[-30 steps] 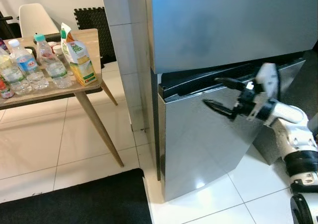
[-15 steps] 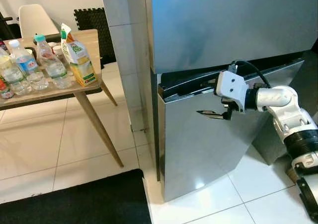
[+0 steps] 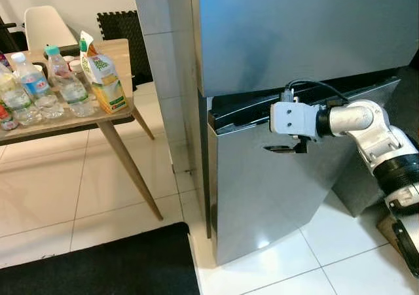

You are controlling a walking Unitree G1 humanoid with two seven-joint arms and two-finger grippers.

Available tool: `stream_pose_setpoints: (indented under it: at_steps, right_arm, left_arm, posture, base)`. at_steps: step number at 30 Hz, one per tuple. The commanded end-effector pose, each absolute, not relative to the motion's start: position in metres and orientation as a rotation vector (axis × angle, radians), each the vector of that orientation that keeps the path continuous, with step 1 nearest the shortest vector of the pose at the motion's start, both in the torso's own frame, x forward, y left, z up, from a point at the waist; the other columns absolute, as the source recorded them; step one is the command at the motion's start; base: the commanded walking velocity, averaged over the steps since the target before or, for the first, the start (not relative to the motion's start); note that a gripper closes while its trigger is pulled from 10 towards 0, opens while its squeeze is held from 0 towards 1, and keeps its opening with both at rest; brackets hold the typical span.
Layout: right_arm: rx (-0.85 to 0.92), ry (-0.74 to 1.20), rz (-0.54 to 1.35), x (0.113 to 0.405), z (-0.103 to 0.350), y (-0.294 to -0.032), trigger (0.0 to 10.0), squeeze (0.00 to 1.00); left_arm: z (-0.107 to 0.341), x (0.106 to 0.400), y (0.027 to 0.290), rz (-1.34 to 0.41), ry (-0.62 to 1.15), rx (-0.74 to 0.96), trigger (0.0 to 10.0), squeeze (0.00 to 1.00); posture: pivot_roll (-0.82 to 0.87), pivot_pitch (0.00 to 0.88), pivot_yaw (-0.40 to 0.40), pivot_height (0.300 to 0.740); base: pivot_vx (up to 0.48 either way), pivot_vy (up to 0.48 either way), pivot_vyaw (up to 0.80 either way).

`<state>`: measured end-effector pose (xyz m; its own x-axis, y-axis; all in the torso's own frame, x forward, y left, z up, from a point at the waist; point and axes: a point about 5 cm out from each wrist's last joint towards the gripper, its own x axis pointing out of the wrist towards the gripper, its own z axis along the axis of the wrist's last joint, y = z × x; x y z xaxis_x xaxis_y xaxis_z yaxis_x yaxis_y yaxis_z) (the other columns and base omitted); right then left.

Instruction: Restocking fridge

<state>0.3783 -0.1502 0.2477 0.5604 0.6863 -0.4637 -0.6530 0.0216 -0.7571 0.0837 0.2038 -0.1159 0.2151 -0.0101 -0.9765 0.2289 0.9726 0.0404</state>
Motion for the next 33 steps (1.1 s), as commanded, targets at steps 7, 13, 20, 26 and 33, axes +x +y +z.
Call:
stream_pose_setpoints:
  at_steps: [7,13,20,26,33]
  right_arm:
    - [-1.236,-0.016,1.138,0.374,0.243,-0.139,10.0,0.00]
    - [-1.313,0.084,1.303,0.363,0.231,-0.145,10.0,0.00]
    - [-1.354,0.172,1.382,0.357,0.225,-0.155,10.0,0.00]
    - [-1.304,0.110,1.393,0.356,0.234,-0.153,10.0,0.00]
    - [-1.193,-0.023,1.345,0.363,0.252,-0.141,10.0,0.00]
  left_arm:
    - [-0.116,0.094,0.184,-0.201,1.299,0.119,10.0,0.00]
    - [-0.116,0.093,0.183,-0.202,1.303,0.119,10.0,0.00]
    - [-0.116,0.093,0.183,-0.204,1.303,0.119,10.0,0.00]
    - [-0.116,0.093,0.182,-0.206,1.304,0.121,10.0,0.00]
    - [-0.116,0.094,0.183,-0.204,1.301,0.122,10.0,0.00]
  posture:
    - [-0.08,0.000,-0.036,0.740]
    - [-0.09,0.000,-0.042,0.740]
    - [-0.09,0.000,-0.046,0.740]
    - [-0.09,0.000,-0.047,0.740]
    - [-0.09,0.000,-0.045,0.740]
  base:
    - [0.000,0.000,0.00]
    - [0.000,0.000,0.00]
    - [0.000,0.000,0.00]
    - [0.000,0.000,0.00]
    - [0.000,0.000,0.00]
